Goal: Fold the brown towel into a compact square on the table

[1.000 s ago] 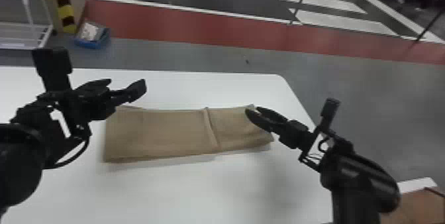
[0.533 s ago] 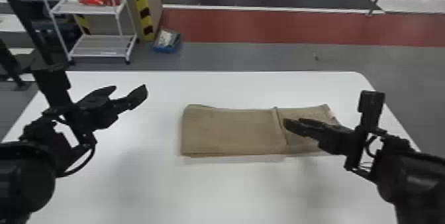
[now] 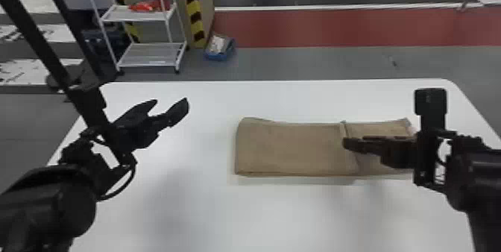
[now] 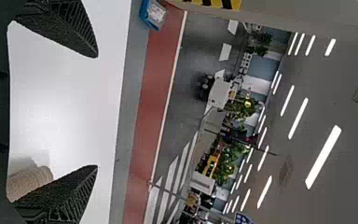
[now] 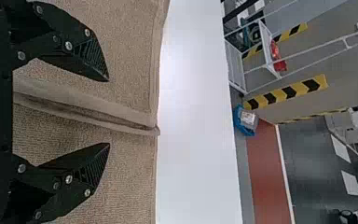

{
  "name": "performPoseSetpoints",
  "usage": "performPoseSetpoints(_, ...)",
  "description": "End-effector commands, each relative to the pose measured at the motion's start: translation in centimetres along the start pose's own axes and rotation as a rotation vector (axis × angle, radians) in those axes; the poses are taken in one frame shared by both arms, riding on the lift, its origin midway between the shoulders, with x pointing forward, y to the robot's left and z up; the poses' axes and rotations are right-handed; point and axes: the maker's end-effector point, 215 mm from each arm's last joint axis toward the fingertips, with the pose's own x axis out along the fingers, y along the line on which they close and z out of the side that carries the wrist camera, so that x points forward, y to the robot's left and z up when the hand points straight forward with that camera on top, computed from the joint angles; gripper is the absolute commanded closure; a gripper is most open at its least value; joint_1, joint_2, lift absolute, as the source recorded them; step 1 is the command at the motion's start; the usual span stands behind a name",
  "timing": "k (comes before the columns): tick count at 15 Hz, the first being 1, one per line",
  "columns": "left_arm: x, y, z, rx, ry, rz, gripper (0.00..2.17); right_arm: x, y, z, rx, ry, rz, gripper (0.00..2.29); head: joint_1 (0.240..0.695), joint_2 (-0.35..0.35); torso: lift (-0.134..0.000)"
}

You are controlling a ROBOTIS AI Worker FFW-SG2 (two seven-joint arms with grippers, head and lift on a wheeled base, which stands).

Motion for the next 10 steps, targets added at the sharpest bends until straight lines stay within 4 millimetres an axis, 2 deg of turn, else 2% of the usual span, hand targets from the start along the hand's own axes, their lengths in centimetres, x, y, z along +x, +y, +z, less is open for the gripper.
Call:
performPoseSetpoints(1,0.1,0.3,-0.5,-0.011,-0.001,0.005,0.04,0.8,-0.4,0.0,0.018,0.016,0.004,0.47,0.695,0.072,-0.124)
performPoseSetpoints(6,0.0,0.6,0.1,-0.004,-0.024,0.012,0.04,1.9,-0.5,-0.3,0.035,0.041,0.019,0.49,0.695,0.072,-0.124)
performPoseSetpoints(7,0.0,0.5,0.2,-0.002,-0.026,0.011,0.04,1.8,-0.4,-0.3,0.036,0.041,0.023,0.59,0.695,0.076,-0.124)
performPoseSetpoints(9,0.0,0.4,0.1,-0.003,-0.026,0.009,0.04,1.8,-0.2,0.4,0.039,0.032,0.033,0.60,0.695,0.079,-0.124)
performPoseSetpoints(10,0.0,0.3,0.3,-0.002,-0.028,0.008,0.04,2.0,-0.2,0.2,0.047,0.041,0.037,0.69,0.695,0.080,-0.124)
